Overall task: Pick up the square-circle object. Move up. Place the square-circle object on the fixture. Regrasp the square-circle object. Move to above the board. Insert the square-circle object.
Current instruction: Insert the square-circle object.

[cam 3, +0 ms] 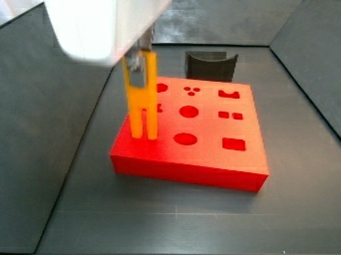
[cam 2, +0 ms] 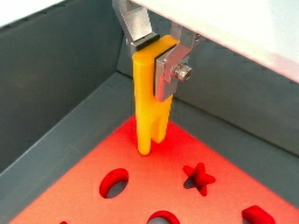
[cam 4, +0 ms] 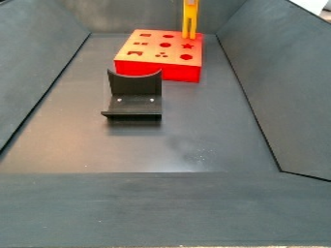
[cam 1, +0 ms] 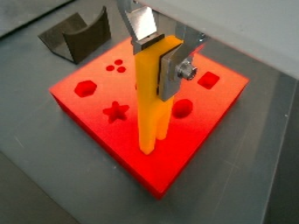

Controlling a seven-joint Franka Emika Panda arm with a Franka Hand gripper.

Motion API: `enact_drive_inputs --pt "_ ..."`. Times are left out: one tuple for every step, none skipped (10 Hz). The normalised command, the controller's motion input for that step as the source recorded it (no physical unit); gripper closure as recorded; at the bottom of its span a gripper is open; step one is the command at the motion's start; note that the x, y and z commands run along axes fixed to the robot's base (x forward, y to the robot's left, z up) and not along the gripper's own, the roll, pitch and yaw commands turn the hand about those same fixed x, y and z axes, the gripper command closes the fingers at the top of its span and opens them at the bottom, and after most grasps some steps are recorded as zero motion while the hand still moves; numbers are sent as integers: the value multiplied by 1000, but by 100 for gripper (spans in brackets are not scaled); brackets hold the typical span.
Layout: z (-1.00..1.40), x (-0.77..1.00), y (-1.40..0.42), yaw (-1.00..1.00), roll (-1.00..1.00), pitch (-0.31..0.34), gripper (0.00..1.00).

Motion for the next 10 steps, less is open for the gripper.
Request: enact_drive_inputs --pt "-369 -94 -9 0 83 -190 100" --pt "-446 -137 0 0 51 -200 100" --pt "-457 -106 -46 0 76 -203 100" --pt "-500 -49 -74 0 46 -197 100" --pt "-520 0 -129 0 63 -154 100" --pt "-597 0 -186 11 87 -147 100" --pt "-797 23 -277 0 73 -213 100" --pt "-769 6 -291 0 84 -236 100" --pt "-723 169 -374 0 144 -140 100" --pt "-660 243 -260 0 107 -79 100"
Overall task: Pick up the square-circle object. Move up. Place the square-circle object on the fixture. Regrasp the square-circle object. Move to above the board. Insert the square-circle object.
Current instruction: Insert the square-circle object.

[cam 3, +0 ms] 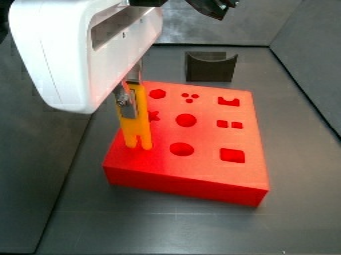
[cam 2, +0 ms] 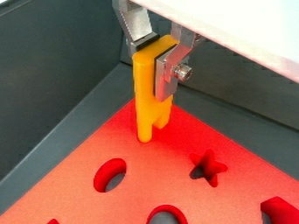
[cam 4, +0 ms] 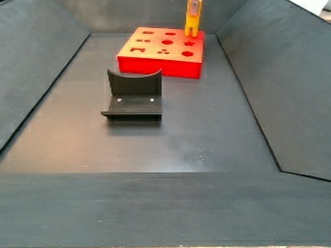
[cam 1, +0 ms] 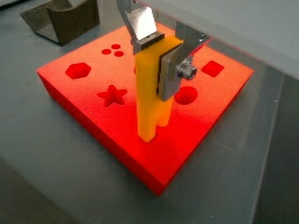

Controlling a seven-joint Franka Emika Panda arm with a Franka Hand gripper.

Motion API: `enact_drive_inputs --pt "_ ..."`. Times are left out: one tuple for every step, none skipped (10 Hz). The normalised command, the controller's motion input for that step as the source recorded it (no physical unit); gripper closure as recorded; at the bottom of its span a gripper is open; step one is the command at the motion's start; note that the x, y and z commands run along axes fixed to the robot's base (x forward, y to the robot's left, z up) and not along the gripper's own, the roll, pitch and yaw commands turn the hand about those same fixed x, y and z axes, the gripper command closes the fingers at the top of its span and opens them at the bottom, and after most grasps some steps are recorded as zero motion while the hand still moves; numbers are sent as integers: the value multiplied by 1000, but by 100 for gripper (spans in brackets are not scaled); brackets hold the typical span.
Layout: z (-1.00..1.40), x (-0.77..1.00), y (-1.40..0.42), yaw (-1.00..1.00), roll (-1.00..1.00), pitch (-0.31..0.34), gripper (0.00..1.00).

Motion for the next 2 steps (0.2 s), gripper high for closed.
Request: enact_drive_inputs --pt "-257 91 -94 0 0 -114 100" --pt "0 0 0 0 0 0 100"
